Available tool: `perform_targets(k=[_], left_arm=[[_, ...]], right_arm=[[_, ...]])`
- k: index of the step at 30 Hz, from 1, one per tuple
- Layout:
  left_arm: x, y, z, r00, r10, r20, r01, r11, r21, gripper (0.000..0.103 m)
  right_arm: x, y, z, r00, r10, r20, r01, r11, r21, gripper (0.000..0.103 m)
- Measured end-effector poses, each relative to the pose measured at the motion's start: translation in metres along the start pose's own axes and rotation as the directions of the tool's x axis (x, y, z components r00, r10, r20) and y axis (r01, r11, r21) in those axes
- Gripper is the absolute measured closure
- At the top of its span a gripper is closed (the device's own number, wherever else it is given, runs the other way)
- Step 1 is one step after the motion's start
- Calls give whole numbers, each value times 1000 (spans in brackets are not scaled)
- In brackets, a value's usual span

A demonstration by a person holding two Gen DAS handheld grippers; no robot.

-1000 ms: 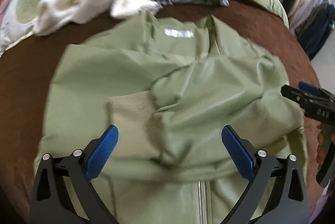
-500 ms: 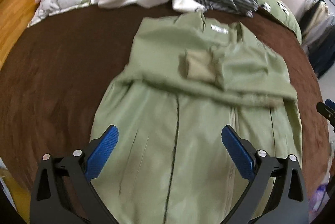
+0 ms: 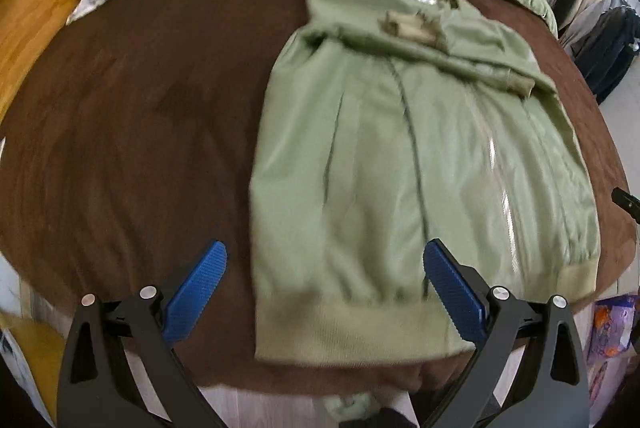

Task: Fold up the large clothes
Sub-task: 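Move both tools to the ribbed hem of the folded jacket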

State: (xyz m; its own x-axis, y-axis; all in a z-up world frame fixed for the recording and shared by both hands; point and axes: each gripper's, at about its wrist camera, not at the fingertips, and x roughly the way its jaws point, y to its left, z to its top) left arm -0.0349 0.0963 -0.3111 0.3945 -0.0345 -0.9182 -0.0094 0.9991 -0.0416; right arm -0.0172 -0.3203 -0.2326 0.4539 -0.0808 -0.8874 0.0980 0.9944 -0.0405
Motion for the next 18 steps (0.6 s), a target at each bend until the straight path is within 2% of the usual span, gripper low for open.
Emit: perform_targets(k=[4, 7, 12, 18], left_arm=[[11, 13, -25, 999, -33, -40, 30, 998, -61, 6], [20, 17, -37, 998, -40, -47, 37, 997, -70, 6], [36, 25, -48, 997, -63, -45, 58, 993, -105, 6], [54, 31, -53, 989, -141, -32, 136, 981, -137, 6]], right_arm=[[6, -9, -23, 1000, -7, -24, 8, 1000, 17, 5], [17, -17, -39, 999, 9, -51, -7, 999, 41, 5], [37, -30, -60, 995, 61, -81, -54, 995, 82, 5], [59, -41, -70, 990, 115, -82, -107, 990, 89, 5]])
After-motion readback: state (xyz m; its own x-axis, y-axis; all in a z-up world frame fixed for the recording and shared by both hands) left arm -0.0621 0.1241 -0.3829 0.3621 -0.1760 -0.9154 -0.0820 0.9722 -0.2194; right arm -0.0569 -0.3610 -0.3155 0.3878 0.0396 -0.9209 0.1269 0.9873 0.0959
